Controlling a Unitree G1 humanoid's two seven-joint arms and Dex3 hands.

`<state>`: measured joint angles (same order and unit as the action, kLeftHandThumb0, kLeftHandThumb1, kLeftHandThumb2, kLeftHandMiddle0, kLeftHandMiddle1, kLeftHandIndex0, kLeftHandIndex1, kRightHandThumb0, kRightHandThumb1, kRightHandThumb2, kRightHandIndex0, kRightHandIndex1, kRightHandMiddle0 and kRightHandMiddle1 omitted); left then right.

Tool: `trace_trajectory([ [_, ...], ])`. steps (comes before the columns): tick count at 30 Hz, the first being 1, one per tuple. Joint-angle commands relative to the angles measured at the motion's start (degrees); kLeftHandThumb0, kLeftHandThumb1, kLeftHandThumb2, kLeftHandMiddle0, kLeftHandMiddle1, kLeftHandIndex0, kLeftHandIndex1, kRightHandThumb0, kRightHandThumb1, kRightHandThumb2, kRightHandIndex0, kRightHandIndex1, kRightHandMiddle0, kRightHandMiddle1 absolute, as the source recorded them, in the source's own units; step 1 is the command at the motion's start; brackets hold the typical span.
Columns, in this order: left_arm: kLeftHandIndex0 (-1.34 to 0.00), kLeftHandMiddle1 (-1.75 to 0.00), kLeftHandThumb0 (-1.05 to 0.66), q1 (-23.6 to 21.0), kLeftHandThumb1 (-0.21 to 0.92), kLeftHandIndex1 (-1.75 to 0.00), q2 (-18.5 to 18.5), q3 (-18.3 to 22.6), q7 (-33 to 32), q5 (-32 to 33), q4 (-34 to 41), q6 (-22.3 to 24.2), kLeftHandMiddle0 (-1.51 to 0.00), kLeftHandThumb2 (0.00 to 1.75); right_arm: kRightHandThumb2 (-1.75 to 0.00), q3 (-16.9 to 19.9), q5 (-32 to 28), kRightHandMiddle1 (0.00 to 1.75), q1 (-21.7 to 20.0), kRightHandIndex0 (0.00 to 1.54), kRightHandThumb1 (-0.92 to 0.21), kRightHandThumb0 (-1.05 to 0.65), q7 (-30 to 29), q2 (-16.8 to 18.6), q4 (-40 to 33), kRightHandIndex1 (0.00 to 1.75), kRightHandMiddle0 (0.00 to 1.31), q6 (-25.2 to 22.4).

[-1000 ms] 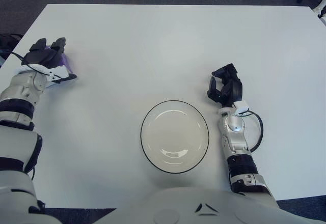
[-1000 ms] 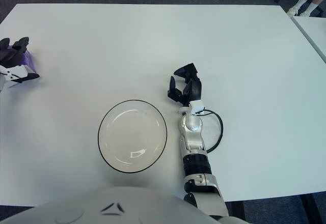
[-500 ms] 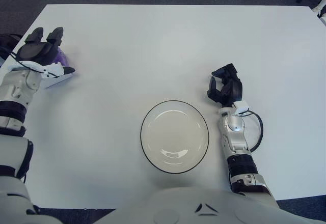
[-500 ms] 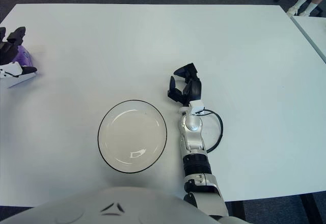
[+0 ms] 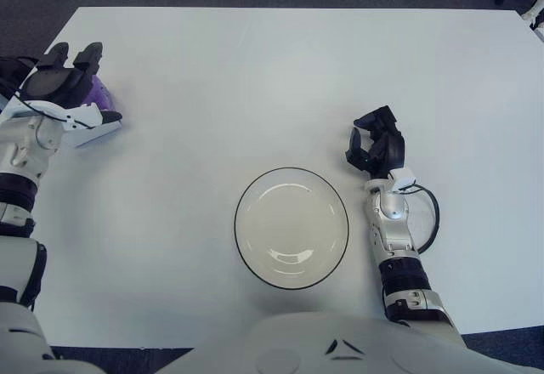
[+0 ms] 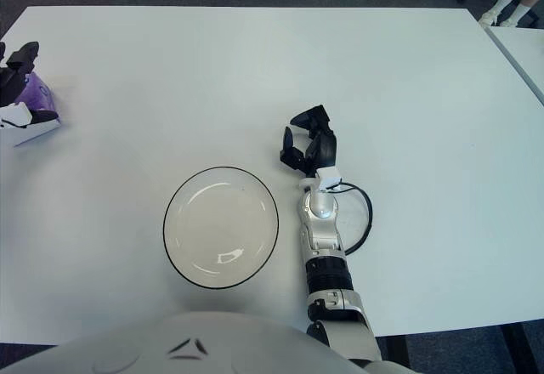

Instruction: Put the tissue paper into the plate.

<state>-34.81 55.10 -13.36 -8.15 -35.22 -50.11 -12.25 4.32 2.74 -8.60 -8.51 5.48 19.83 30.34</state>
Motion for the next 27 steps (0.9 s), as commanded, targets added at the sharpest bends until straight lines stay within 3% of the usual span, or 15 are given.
trace_trajectory([
  [1,0.0,0.0,-1.05,0.16,0.64,0.0,1.18,0.13,1.28,-0.28,-1.96,0.82,0.0,0.51,-1.02,1.87,-0.58,1.75,7.45,0.64,-0.56,-0.41,-0.08,-1.81,8.33,1.56,0.42,-1.2],
  [15,0.0,0.0,-1.02,-4.73,0.57,0.0,-1.51,-1.27,2.79,0.01,-14.22,2.49,0.0,0.54,-1.01,2.09,-0.16,1.75,7.66,0.64,-0.56,-0.41,-0.38,-2.01,7.9,1.54,0.42,-0.76],
  [27,0.0,0.0,-1.01,-5.93,0.57,0.0,-2.17,-2.4,4.12,-0.06,-16.11,3.82,0.0,0.59,-1.0,2.24,-0.39,1.75,7.96,0.64,-0.57,-0.41,-0.15,-2.1,7.38,1.54,0.41,-0.84],
])
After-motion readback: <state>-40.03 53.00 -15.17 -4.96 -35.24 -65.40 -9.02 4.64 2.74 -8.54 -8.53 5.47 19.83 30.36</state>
